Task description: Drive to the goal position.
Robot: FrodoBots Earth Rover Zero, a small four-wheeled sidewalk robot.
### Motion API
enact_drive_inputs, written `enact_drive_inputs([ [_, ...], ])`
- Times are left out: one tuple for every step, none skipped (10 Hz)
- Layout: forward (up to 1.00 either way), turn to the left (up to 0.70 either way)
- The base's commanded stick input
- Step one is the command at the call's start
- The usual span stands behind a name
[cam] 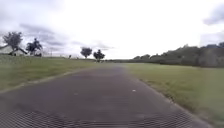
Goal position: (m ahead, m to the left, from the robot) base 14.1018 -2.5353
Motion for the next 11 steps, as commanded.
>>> enact_drive_inputs([
  [0.7, 0.0],
  [0.7, 0.0],
  [0.7, 0.0],
  [0.7, 0.0],
  [0.7, 0.0],
  [0.7, 0.0],
  [0.7, 0.0],
  [0.7, 0.0],
  [0.7, 0.0],
  [0.7, 0.0],
  [0.7, 0.0],
])
